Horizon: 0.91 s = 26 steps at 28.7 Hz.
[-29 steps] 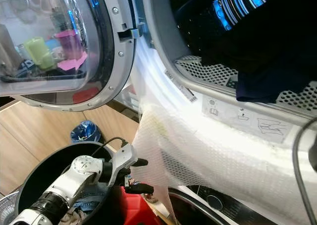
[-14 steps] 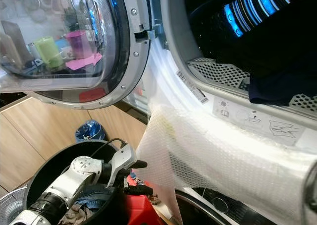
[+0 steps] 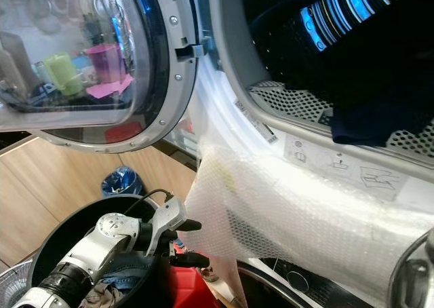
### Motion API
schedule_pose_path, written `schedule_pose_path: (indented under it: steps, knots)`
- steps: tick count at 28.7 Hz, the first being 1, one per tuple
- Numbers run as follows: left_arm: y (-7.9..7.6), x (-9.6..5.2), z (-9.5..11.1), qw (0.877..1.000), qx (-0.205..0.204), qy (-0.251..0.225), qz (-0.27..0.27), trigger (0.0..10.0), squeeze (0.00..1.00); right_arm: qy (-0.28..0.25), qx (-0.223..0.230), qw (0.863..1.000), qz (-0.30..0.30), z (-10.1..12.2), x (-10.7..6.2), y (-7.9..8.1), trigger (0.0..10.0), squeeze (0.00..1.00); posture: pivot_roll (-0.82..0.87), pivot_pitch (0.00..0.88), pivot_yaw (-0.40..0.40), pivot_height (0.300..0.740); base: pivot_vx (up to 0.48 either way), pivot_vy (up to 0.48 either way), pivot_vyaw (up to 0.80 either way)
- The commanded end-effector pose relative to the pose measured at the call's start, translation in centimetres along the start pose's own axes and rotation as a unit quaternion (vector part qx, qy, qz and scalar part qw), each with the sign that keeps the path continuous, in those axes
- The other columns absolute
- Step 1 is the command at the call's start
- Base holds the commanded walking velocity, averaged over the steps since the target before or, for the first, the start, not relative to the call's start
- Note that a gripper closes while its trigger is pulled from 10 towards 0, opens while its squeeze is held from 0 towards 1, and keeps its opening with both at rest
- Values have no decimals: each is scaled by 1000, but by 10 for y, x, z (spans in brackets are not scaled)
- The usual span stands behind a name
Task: Clothes washing
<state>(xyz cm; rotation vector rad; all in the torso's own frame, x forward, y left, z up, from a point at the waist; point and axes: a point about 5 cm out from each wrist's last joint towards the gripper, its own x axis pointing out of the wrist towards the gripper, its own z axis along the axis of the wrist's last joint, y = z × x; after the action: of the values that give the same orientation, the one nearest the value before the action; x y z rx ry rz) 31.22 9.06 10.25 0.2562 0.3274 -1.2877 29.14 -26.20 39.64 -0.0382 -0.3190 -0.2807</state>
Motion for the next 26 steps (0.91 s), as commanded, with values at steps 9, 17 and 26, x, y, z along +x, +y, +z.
schedule_pose_path:
  steps: [9,17,26]
  knots:
    - [0,-5,-1,1000,-11,-4,6,10000,0,-14,68,997,-36,-6,-31,11,10000,1000,-48,8,144,740,0,0,0]
    - [-1,-8,0,1000,-9,-5,-2,10000,0,-38,122,990,56,-11,-62,29,10000,0,-52,0,137,740,0,0,0]
    - [0,-11,-2,1000,-11,2,-14,10000,0,-94,90,967,220,-1,-96,40,10000,0,-54,0,133,740,0,0,0]
